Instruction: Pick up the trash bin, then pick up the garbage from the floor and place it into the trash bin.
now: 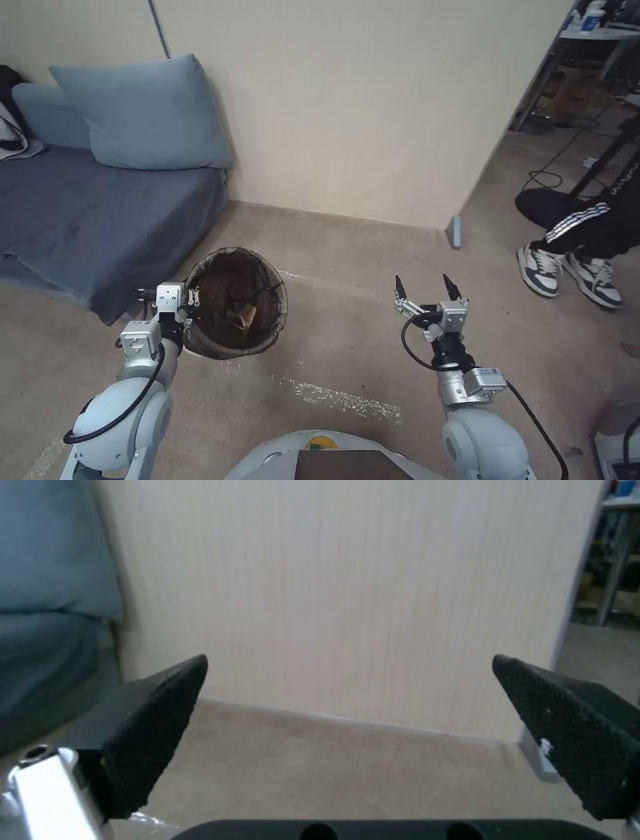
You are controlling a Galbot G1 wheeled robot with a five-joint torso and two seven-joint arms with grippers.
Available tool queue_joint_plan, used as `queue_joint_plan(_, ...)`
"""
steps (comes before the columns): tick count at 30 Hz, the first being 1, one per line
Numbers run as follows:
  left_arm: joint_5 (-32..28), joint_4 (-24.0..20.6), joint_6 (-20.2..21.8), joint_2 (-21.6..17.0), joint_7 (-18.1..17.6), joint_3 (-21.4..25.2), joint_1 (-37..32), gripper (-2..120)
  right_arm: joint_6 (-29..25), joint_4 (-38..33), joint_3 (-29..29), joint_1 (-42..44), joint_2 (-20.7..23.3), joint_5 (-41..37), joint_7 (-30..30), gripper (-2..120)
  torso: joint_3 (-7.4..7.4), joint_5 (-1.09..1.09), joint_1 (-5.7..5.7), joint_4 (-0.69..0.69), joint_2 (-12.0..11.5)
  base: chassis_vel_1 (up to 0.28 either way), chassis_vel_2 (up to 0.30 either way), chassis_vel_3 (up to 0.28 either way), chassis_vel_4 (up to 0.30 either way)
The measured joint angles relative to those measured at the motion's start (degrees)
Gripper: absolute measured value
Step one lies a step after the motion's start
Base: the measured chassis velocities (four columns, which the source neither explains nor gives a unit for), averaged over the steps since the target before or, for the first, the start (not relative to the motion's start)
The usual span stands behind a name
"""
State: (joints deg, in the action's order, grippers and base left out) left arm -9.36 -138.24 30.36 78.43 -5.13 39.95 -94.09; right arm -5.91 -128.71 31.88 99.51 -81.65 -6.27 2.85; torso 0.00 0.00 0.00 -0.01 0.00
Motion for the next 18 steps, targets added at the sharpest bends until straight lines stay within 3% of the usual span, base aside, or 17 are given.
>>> queue_joint_plan(18, -0.24, 0.21, -0.5, 0.38, 0.6, 0.21, -0.27, 7, 0.66, 0.75, -0.96, -0.26, -0.19, 0.01, 0.68, 100, 0.0, 0.0, 0.0, 0.02, 0.0, 0.103, 0.103, 0.1, 0.098)
